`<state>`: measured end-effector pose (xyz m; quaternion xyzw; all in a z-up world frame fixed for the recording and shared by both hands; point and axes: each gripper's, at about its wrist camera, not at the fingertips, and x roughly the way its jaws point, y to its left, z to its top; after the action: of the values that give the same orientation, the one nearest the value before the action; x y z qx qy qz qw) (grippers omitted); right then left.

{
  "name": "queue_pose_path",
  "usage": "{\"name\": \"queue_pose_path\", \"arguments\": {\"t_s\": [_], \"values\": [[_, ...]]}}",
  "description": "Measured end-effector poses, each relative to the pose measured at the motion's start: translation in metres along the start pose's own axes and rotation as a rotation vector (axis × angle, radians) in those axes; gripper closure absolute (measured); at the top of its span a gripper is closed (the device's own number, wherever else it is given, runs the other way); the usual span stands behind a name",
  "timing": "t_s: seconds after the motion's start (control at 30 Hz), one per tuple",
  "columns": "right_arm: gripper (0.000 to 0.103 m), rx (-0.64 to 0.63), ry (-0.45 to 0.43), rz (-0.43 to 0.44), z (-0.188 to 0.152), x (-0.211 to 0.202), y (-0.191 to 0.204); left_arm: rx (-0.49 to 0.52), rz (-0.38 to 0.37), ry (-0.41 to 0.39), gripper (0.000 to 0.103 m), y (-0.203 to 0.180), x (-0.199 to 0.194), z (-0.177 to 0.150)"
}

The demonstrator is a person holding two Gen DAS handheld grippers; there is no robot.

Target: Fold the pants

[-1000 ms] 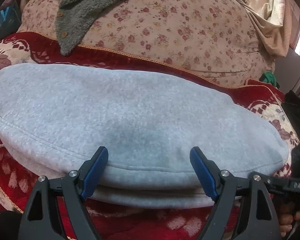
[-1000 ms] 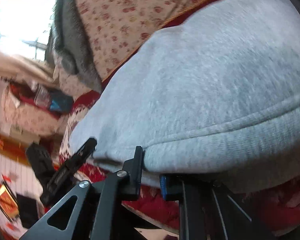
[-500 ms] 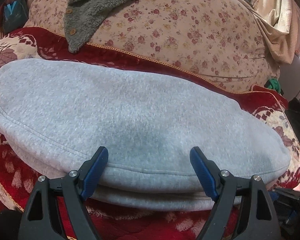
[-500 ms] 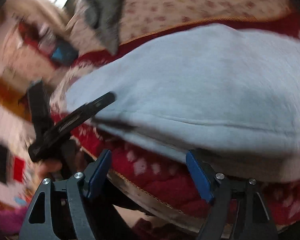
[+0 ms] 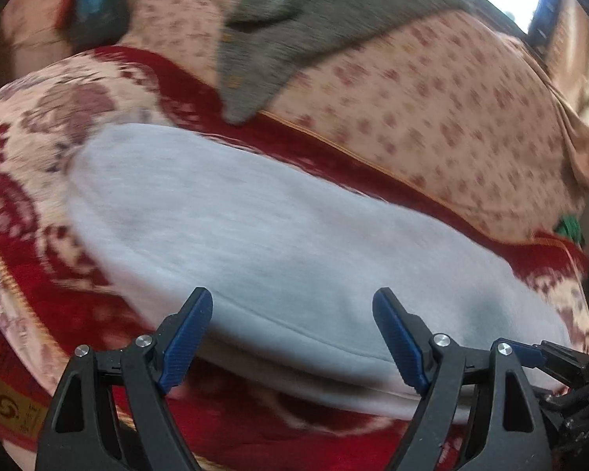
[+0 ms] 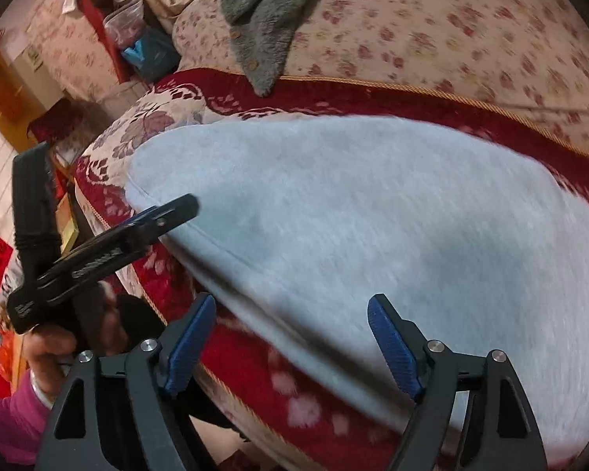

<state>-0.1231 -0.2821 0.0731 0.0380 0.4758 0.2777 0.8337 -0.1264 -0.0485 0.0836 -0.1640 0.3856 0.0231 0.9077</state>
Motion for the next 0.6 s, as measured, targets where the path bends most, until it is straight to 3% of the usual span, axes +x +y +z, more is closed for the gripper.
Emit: {"name": "queue_pose_path", "arguments": {"t_s": [0.37,0.6], "values": [[0.016,-0.131,0.033,0.058,0.070,0.078,0.067,-0.167,0.129,-0.031,0.017,0.095,-0.010,0.022],[0.015,-0.145,0.054,0.077,0.104,0.117,0.087,-0.249,0.134,-0.007,0.017,0.126,0.004,0.029]]}}
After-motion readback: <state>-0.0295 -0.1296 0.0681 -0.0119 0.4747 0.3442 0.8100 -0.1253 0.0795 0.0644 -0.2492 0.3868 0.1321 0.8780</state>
